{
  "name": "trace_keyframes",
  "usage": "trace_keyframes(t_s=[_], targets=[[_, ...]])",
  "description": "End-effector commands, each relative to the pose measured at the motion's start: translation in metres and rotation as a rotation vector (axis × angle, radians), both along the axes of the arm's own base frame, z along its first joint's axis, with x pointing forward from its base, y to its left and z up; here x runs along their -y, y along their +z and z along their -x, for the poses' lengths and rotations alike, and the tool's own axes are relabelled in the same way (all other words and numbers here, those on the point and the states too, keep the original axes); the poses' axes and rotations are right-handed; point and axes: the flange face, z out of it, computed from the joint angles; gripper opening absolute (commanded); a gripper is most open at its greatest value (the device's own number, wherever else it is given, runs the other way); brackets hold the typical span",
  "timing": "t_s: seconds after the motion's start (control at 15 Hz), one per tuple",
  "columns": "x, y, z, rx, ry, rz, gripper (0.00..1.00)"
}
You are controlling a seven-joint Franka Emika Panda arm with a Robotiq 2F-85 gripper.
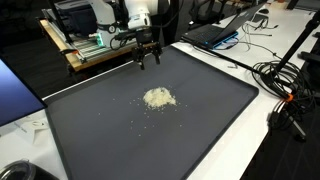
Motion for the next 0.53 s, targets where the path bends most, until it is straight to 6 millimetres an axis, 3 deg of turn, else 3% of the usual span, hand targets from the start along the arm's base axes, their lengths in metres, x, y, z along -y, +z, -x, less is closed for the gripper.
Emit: trace_keyframes(t_s=[0.0,0.47], targets=[[-0.015,-0.008,-0.001,0.003,0.057,0.093,1.00],[-0.045,-0.006,-0.005,0.029,0.099,0.248,1.00]])
